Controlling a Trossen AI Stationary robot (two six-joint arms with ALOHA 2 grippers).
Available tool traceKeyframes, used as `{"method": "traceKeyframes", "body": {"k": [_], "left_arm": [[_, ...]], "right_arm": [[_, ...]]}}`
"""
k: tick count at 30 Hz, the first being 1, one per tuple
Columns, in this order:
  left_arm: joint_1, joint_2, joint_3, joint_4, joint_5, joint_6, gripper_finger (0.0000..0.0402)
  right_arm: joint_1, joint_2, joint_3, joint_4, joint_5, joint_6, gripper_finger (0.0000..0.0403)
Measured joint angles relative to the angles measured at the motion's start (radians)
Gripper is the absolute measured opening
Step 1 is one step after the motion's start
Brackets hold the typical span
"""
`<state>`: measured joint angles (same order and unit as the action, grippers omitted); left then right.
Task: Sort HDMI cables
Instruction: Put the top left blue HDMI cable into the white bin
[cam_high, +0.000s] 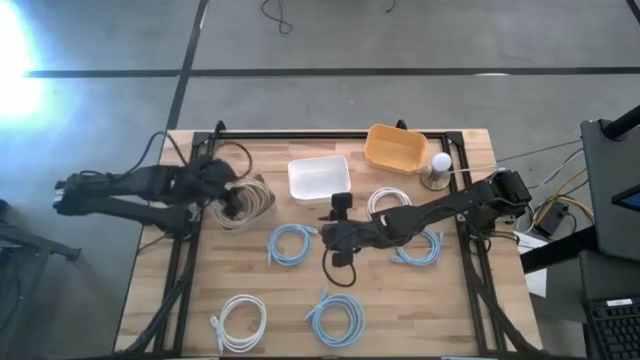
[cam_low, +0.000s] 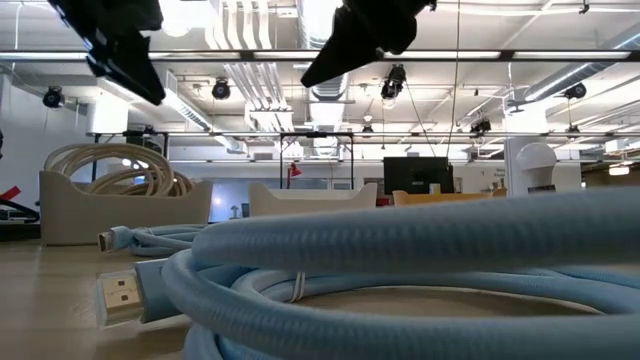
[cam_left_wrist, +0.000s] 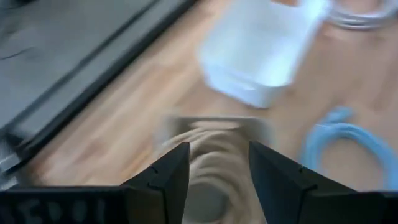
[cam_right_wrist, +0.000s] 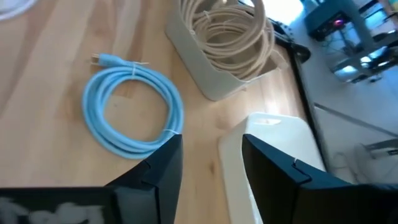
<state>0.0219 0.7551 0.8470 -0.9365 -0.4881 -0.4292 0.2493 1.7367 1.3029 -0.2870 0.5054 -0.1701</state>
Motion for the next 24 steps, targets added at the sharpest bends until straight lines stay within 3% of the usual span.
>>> {"method": "traceKeyframes", "body": {"k": [5,13,18,24], "left_arm": [[0.0,0.041,-0.057,0.201,0.121,0.089,0.017],[0.0,0.121,-0.134,0.441,0.276,0.123,0.017],[0.0,0.162,-0.137,0.469,0.293,0.123,0.017],[0.0,0.19,-0.137,0.509,0.294,0.124,0.017]], "right_arm": [[-0.002,0.0,-0.008,0.003,-0.105,0.063,0.0173],[-0.008,0.0,-0.066,0.081,-0.13,0.145,0.0172],[-0.032,0.0,-0.144,0.24,-0.223,0.145,0.0171],[-0.058,0.0,-0.237,0.395,-0.248,0.149,0.0171]]}}
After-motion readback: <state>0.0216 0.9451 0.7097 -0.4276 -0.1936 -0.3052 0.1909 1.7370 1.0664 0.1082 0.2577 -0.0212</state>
